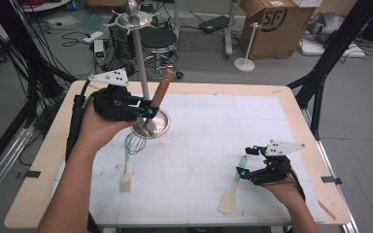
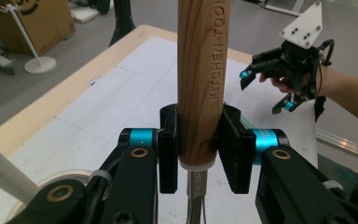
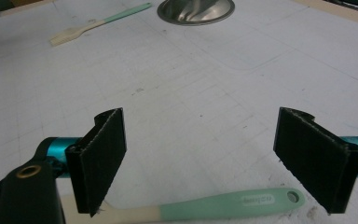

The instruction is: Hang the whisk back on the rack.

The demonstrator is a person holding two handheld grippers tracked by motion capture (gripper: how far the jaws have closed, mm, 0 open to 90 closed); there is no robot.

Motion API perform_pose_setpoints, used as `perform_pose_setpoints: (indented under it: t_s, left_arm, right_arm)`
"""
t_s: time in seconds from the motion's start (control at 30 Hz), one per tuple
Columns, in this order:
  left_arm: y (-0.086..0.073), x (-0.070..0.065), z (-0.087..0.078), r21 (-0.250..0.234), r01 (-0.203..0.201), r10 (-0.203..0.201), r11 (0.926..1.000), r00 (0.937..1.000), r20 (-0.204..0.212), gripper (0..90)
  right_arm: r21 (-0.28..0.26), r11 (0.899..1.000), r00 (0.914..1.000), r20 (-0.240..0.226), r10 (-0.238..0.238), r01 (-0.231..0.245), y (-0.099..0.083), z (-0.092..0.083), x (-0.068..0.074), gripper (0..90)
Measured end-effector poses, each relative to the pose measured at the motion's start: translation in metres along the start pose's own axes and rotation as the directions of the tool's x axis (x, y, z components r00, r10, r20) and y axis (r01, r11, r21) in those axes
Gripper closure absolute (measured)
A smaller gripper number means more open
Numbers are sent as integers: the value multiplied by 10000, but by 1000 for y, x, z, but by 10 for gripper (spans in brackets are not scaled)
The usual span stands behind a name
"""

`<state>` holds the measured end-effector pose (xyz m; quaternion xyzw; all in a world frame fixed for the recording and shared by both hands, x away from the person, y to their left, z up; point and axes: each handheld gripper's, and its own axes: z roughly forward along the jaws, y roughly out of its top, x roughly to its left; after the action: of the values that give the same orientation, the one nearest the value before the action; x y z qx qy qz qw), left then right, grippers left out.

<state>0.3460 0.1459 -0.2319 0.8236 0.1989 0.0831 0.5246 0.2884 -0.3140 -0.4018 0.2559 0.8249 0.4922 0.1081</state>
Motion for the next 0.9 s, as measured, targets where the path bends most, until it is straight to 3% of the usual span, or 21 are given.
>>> perform_pose_setpoints:
  t_s: [0.9]
  left_arm:
    - [19,31,-54,-434,123,-165,9990,9951,-976,706]
  right_arm:
    - [3,10000,10000,30,11,-11,0,0,-1,163]
